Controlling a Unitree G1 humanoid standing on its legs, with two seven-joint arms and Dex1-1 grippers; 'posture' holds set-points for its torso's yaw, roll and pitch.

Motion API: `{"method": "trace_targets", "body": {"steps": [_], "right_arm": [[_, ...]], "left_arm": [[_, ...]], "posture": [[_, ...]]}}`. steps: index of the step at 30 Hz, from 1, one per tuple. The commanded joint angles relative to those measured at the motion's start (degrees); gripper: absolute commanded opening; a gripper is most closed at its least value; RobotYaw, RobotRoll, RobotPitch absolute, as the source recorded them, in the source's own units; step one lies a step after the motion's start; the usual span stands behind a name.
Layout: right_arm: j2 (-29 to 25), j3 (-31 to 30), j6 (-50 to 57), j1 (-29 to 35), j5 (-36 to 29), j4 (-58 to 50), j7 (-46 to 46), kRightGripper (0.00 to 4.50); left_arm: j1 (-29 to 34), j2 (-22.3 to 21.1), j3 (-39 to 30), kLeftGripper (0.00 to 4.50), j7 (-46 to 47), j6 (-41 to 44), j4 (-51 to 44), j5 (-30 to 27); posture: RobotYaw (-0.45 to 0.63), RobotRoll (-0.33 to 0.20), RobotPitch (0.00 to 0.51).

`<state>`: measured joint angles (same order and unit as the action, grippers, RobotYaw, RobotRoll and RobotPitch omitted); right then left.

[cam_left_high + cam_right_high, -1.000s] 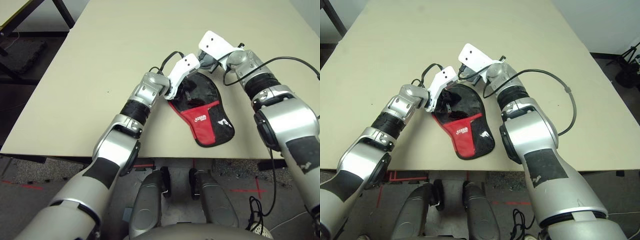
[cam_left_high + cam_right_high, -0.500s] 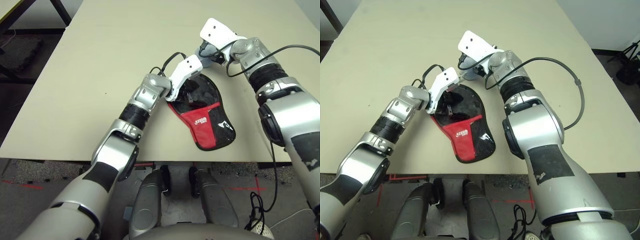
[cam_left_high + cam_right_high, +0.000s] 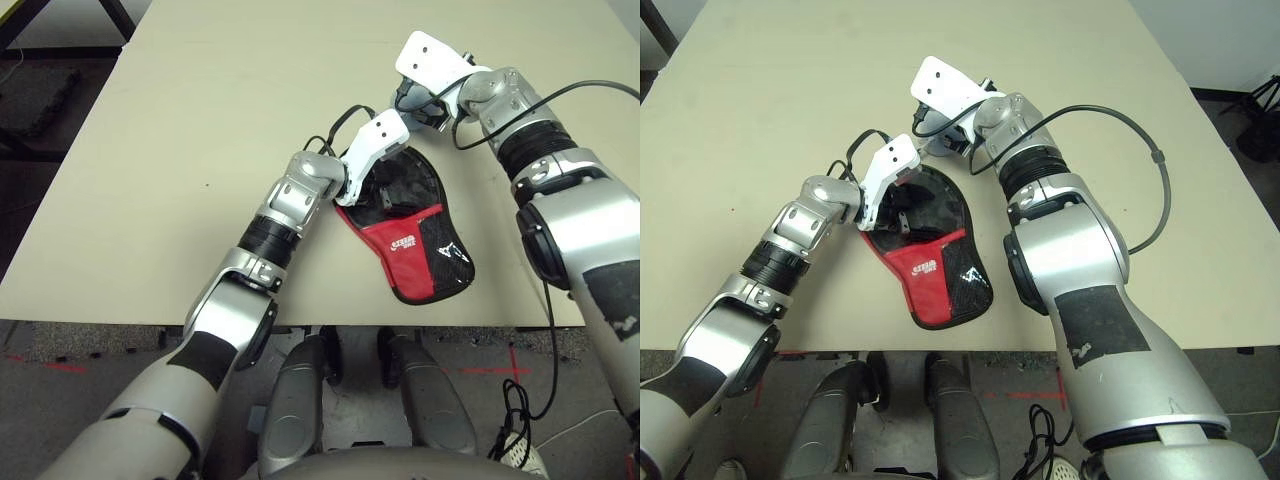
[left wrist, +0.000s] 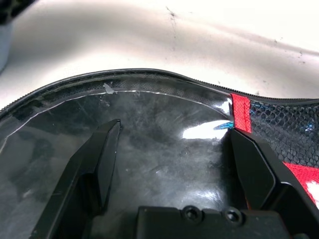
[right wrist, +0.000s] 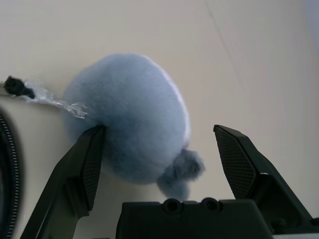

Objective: Store the ping-pong paddle in its case and zip it.

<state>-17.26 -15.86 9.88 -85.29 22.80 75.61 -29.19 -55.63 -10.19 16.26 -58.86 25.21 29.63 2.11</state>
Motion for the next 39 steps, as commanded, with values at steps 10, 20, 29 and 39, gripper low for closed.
{"method": "trace_targets", "body": {"steps": [10,20,29,39], "right_arm": [[0.2,2.4,2.5,2.7,-1.1,1.5,-0.9,0.86],[-2.6,1.2,5.7,2.8,-0.7,-1.0,-7.4,0.02],[-11.1,-3.5,14.3,13.9,0.5,-22.6,-24.1,0.02],[-18.1,-3.0,28.5,26.7,-0.5,-49.7,-29.3,0.02]], "left_arm": [[2.5,-1.0,1.9,4.50,0.8,2.2,1.8,0.7],[0.6,-1.0,2.2,4.50,1.7,1.3,5.8,1.4],[-3.1,-0.7,3.0,4.50,2.8,-2.0,13.8,2.9],[-9.3,0.5,6.2,4.50,2.5,-7.3,26.9,6.9]], "posture": [[-0.05,0.000,0.346],[-0.07,0.000,0.314],[-0.11,0.000,0.286],[-0.16,0.000,0.274]]}}
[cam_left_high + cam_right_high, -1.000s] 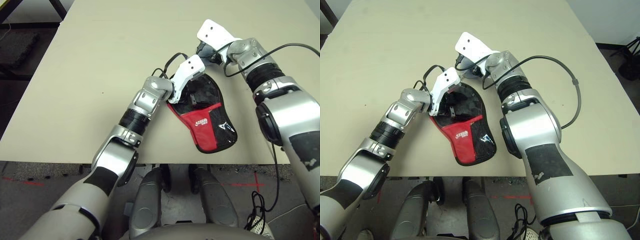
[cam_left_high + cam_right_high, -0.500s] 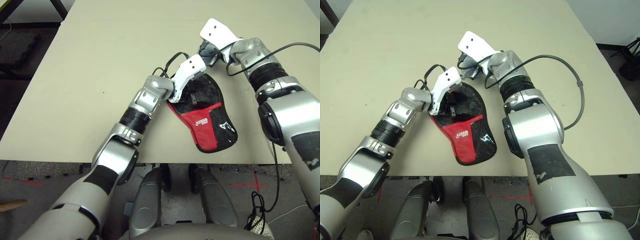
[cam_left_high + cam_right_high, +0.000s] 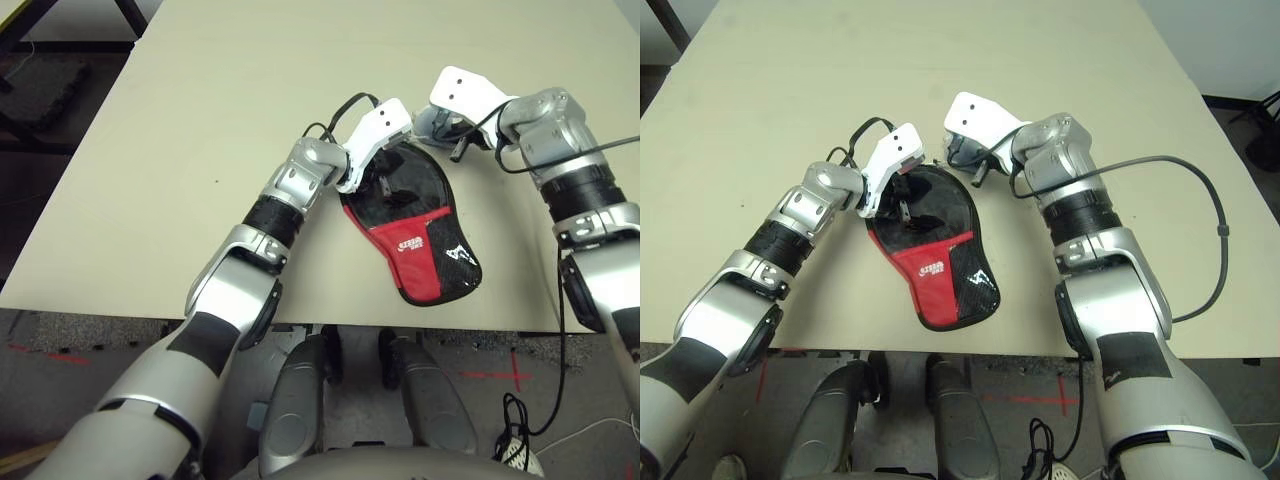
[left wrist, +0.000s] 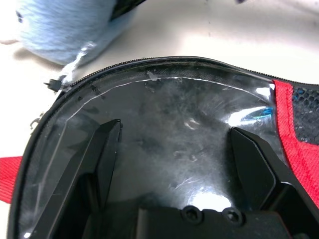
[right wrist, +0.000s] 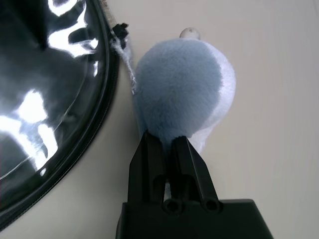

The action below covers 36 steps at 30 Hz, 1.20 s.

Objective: Store the ping-pong paddle in its case and zip it.

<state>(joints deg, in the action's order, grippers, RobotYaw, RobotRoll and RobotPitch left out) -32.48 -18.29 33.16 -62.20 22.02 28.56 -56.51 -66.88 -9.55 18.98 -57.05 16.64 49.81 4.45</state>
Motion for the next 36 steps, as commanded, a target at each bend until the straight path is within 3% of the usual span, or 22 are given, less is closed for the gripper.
{"method": "trace_targets", "body": {"steps": [1,17,26,36], "right_arm": [[-3.4,-0.6,6.1,4.3,0.2,-4.2,-2.2,0.02],[-23.5,-0.8,22.5,19.1,-4.4,-36.3,-14.8,0.02],[-38.5,4.0,32.1,29.9,-15.2,-54.1,-20.1,0.02],[-45.4,12.5,41.6,41.0,-27.9,-66.5,-17.2,0.02]], "left_arm": [[1.5,0.2,3.6,4.50,0.8,1.1,7.6,4.8],[-1.3,4.1,5.4,4.50,0.2,-0.7,13.6,8.8],[-1.8,4.6,5.0,4.50,0.7,-1.9,15.4,9.5],[-2.7,5.2,4.6,4.50,1.5,-3.2,17.4,9.4]], "posture": [[-0.17,0.000,0.273],[-0.22,0.000,0.281],[-0.26,0.000,0.281],[-0.29,0.000,0.278]]}}
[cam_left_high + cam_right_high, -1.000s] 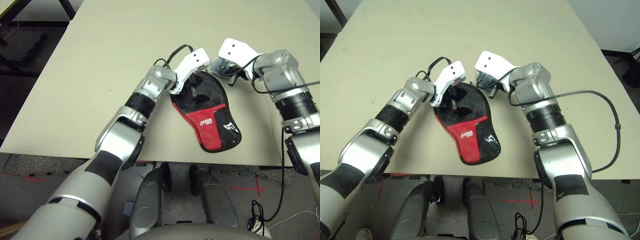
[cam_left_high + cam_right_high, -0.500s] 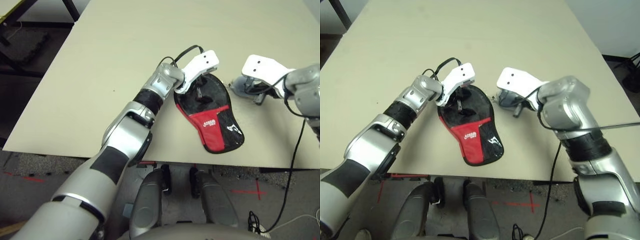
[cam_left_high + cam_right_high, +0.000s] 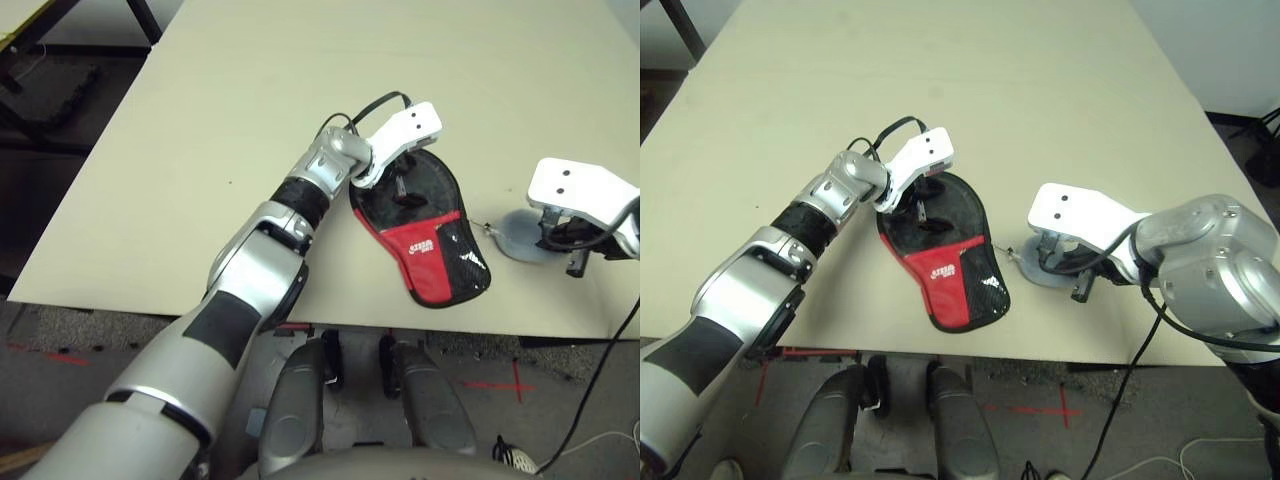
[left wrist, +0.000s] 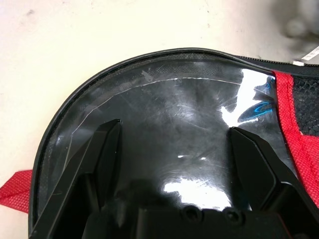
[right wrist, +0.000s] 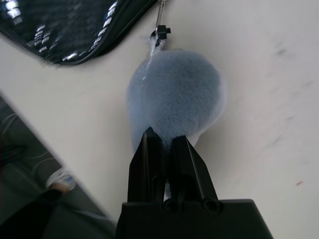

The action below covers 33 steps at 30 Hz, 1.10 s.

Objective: Store the ping-pong paddle in its case and zip it.

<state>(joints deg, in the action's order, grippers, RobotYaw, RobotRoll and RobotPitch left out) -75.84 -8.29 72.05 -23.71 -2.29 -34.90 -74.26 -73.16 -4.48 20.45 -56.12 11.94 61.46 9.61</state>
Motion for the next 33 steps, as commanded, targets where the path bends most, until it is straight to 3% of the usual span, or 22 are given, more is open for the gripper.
{"method": "trace_targets", "body": {"steps": [1,11,27,33], "right_arm": [[-2.5,3.2,3.0,3.4,-4.5,-3.6,1.1,0.02],[-5.2,10.8,5.5,11.3,-12.2,-7.1,6.5,0.02],[-6.4,13.0,7.7,13.6,-21.5,-8.0,13.0,0.02],[-8.0,16.3,8.1,17.5,-24.0,-8.5,14.0,0.02]], "left_arm": [[3.5,0.1,3.1,4.50,0.7,1.3,5.9,4.3],[2.8,0.2,2.8,4.50,1.3,0.2,7.4,4.4],[3.1,-0.1,2.0,4.50,1.7,0.4,7.9,4.1],[3.2,-0.4,1.7,4.50,1.7,0.3,7.9,4.2]], "posture": [[-0.30,0.000,0.278],[-0.33,0.000,0.275],[-0.32,0.000,0.264],[-0.33,0.000,0.270]]}}
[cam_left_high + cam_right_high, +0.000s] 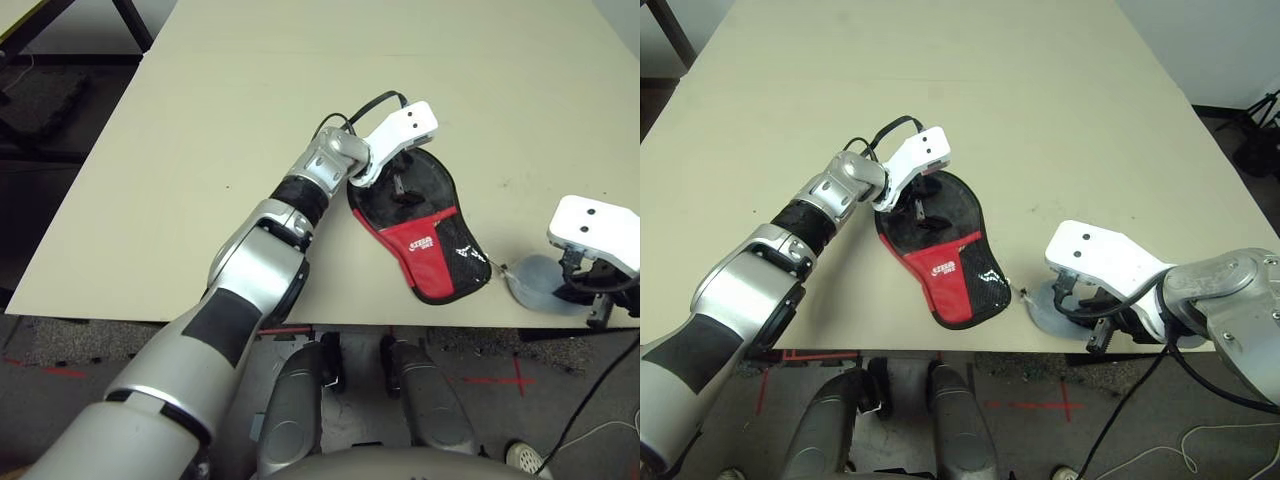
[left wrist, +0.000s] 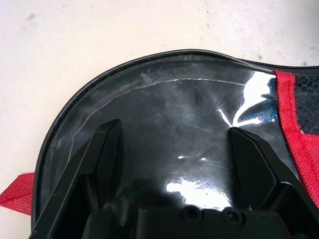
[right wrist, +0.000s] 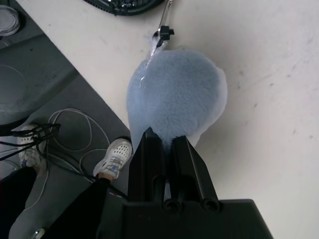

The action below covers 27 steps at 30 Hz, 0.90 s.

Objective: Store the ping-pong paddle in its case and zip it.

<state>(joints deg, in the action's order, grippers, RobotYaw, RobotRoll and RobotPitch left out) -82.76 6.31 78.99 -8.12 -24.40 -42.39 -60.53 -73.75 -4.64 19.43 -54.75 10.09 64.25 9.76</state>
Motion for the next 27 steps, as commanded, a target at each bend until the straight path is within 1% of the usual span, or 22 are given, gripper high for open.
{"method": "trace_targets", "body": {"steps": [1,3,5,7,9,10,11,13,15,17,19,20,21,23,25,27], "right_arm": [[-1.1,2.3,1.3,2.4,-2.3,-1.1,0.4,0.02],[-0.9,2.9,1.2,2.8,-2.9,-0.8,0.9,0.02],[1.6,3.2,2.3,1.1,-4.0,0.3,2.5,0.02],[4.0,3.2,3.0,-0.9,-4.8,1.9,4.0,0.68],[7.0,3.8,5.1,-3.4,-6.4,3.9,4.9,1.23],[8.3,4.2,5.8,-4.6,-7.1,4.9,5.3,1.61],[12.6,6.0,8.4,-8.4,-8.2,7.4,6.1,1.93],[19.4,9.1,11.0,-14.4,-8.9,12.9,8.3,2.55],[25.1,12.4,9.5,-18.8,-7.9,18.1,11.5,3.07],[29.8,15.4,8.2,-22.4,-5.7,23.8,16.1,3.61],[33.8,17.0,3.3,-24.2,-2.7,28.6,21.6,4.28],[36.7,17.9,-0.8,-25.0,-0.7,31.1,25.3,4.49],[38.3,18.5,-4.0,-25.4,0.5,33.2,27.6,4.49],[42.2,18.9,-13.7,-25.9,3.3,36.9,32.0,4.49],[45.4,18.7,-23.2,-27.0,6.4,41.2,36.9,4.49],[47.5,19.2,-30.4,-28.1,8.1,45.0,40.5,4.49]], "left_arm": [[3.8,-0.2,2.7,4.50,0.4,2.2,5.1,4.0],[3.8,0.0,2.6,4.50,0.5,2.2,5.2,4.0],[3.9,0.1,2.2,4.50,1.0,2.2,5.0,3.7],[3.9,0.3,1.5,4.50,1.2,2.3,4.5,3.1],[3.7,0.1,-0.2,4.50,1.1,3.2,3.1,1.6],[3.7,0.0,-1.1,4.50,0.8,3.9,2.2,0.8],[4.2,-0.6,-2.7,4.50,-0.3,5.7,-0.5,-0.8],[5.4,-1.7,-5.3,4.50,-2.1,10.3,-6.2,-3.7],[7.5,-3.1,-7.5,4.50,-2.7,15.3,-13.6,-6.3],[9.8,-4.3,-10.6,4.50,-1.1,21.0,-21.4,-9.2],[11.8,-5.2,-13.7,4.50,2.2,23.8,-27.3,-11.4],[13.0,-6.1,-15.9,4.50,5.2,23.2,-28.8,-11.9],[13.7,-6.4,-17.2,4.50,7.5,22.8,-29.8,-12.3],[15.5,-7.4,-21.5,4.50,13.7,20.1,-30.1,-13.4],[18.3,-9.0,-25.5,4.50,20.2,15.5,-30.4,-13.7],[20.5,-10.0,-27.4,4.50,24.0,11.7,-31.0,-13.8]], "posture": [[-0.33,0.000,0.268],[-0.33,0.000,0.267],[-0.33,0.000,0.266],[-0.32,0.000,0.260],[-0.31,0.000,0.257],[-0.30,0.000,0.254],[-0.30,0.000,0.253],[-0.28,0.000,0.251],[-0.27,0.000,0.253],[-0.24,0.000,0.250],[-0.22,0.000,0.248],[-0.21,0.000,0.248],[-0.20,0.000,0.248],[-0.18,0.000,0.247],[-0.15,0.000,0.244],[-0.12,0.000,0.242]]}}
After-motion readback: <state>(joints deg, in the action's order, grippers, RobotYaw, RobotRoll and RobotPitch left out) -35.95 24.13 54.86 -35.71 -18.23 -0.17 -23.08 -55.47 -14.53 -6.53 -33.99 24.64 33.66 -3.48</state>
